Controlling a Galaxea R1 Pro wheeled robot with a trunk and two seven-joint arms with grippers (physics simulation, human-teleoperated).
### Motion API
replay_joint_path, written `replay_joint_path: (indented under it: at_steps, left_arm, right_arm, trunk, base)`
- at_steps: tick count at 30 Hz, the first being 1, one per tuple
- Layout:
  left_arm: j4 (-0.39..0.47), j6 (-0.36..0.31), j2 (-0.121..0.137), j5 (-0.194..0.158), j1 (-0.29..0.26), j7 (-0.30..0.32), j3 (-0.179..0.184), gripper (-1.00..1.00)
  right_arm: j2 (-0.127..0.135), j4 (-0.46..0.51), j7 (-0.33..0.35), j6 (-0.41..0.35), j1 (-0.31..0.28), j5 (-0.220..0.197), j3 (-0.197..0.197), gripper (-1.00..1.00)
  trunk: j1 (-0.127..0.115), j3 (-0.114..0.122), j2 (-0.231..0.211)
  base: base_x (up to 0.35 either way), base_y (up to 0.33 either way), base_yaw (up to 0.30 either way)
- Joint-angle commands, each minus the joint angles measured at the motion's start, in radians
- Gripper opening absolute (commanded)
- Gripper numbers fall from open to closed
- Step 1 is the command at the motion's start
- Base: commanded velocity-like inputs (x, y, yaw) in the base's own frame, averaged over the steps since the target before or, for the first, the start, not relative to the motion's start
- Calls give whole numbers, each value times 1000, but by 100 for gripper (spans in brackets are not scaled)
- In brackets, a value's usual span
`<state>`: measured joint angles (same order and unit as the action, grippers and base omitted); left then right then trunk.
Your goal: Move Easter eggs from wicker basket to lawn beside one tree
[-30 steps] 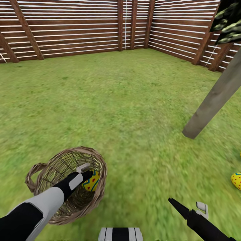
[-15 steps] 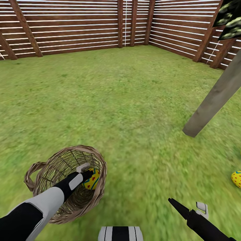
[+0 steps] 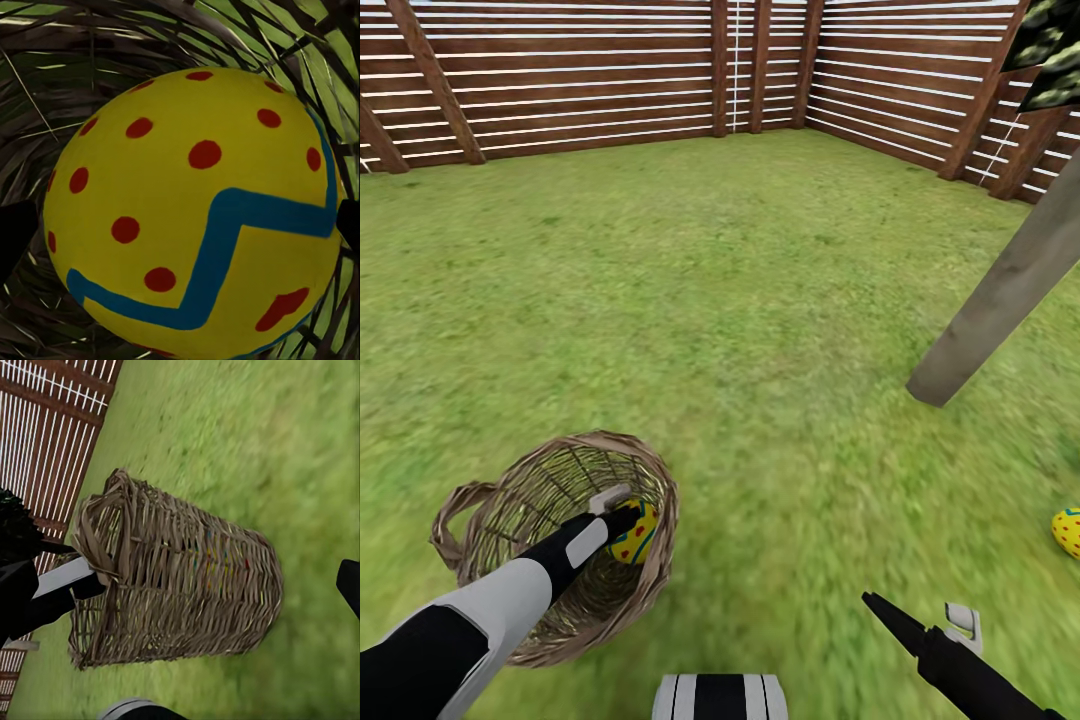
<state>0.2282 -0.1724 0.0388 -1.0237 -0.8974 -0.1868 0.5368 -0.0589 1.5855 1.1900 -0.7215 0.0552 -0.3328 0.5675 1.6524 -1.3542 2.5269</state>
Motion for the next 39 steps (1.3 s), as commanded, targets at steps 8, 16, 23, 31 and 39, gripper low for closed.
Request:
replay_joint_path:
  at_steps: [8, 16, 23, 31, 39]
  left_arm:
    - [3, -4, 1, -8, 0, 2, 2, 100]
    - [3, -3, 1, -8, 0, 2, -1, 100]
    - [5, -3, 7, -9, 0, 15, -2, 100]
    - [4, 19, 7, -9, 0, 20, -2, 100]
    - [3, 20, 8, -9, 0, 20, -3, -100]
  right_arm:
    - [-1, 1, 0, -7, 0, -3, 0, 100]
    - [0, 1, 0, -7, 0, -3, 0, 100]
    - [0, 1, 0, -7, 0, -4, 0, 100]
    - [0, 1, 0, -7, 0, -4, 0, 100]
    - [1, 1, 0, -7, 0, -5, 0, 100]
  trunk:
    - [0, -1, 0]
    - [2, -20, 1]
    - [3, -24, 2]
    - [4, -39, 3]
    - [4, -39, 3]
  base:
    - [0, 0, 0]
    - [0, 0, 0]
    - [0, 0, 0]
    - [0, 0, 0]
    - [0, 0, 0]
